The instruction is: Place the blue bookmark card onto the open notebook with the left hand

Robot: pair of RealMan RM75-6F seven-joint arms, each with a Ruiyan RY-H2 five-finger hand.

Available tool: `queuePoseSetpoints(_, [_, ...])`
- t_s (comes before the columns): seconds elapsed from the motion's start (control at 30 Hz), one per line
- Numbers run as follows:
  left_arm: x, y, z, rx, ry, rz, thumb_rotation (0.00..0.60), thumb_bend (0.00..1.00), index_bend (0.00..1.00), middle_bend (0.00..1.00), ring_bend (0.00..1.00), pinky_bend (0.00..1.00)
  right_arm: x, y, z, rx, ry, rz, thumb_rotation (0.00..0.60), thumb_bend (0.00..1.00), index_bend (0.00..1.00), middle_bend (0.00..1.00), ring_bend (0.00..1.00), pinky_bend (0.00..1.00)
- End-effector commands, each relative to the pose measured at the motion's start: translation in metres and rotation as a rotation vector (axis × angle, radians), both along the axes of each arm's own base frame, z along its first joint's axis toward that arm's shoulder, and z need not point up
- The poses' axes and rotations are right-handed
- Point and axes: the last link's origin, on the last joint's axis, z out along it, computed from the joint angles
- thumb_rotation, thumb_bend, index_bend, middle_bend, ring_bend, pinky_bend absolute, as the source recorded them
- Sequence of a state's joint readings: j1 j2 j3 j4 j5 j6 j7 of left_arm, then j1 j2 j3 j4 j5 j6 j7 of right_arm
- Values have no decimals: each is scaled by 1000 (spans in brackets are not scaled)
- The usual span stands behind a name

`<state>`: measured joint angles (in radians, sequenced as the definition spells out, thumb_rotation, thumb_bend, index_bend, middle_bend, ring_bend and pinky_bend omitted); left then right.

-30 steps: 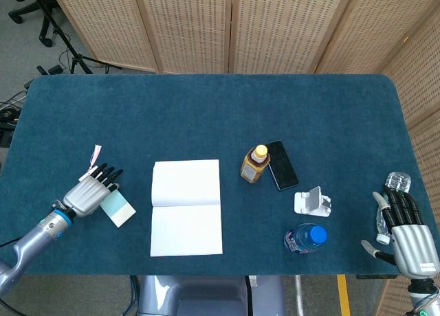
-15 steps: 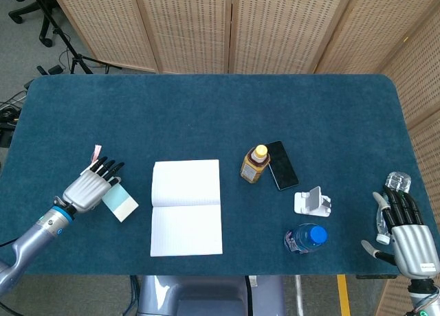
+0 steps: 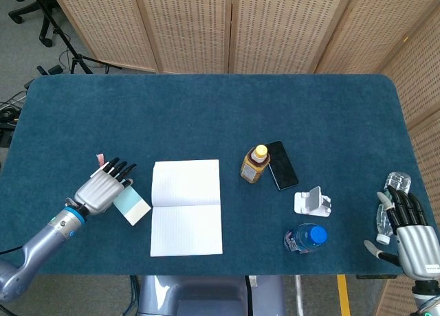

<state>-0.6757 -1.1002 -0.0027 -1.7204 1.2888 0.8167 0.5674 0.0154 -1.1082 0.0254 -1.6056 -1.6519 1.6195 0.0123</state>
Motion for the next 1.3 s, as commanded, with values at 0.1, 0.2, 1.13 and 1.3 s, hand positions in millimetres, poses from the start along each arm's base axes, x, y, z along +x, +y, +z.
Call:
queuePoseSetpoints(0.1, [22, -1, 0, -29, -4, 24, 600, 297, 338, 0, 0, 0, -1, 1, 3, -6, -8, 1, 600, 0, 0, 0, 0, 0])
queuePoseSetpoints(0.2, [31, -2, -1, -35, -8, 54, 600, 298, 338, 0, 0, 0, -1, 1, 4, -9, -13, 3, 600, 0, 0, 0, 0, 0])
queuePoseSetpoints(1.13, [104, -14, -28, -57, 43, 199, 600, 299, 342, 0, 0, 0, -3, 6, 14, -27, -51, 17, 600, 0, 0, 0, 0, 0])
queuePoseSetpoints(1.3, [113, -18, -32, -54, 68, 223, 600, 301, 342, 0, 0, 0, -4, 6, 16, -29, -61, 19, 600, 0, 0, 0, 0, 0])
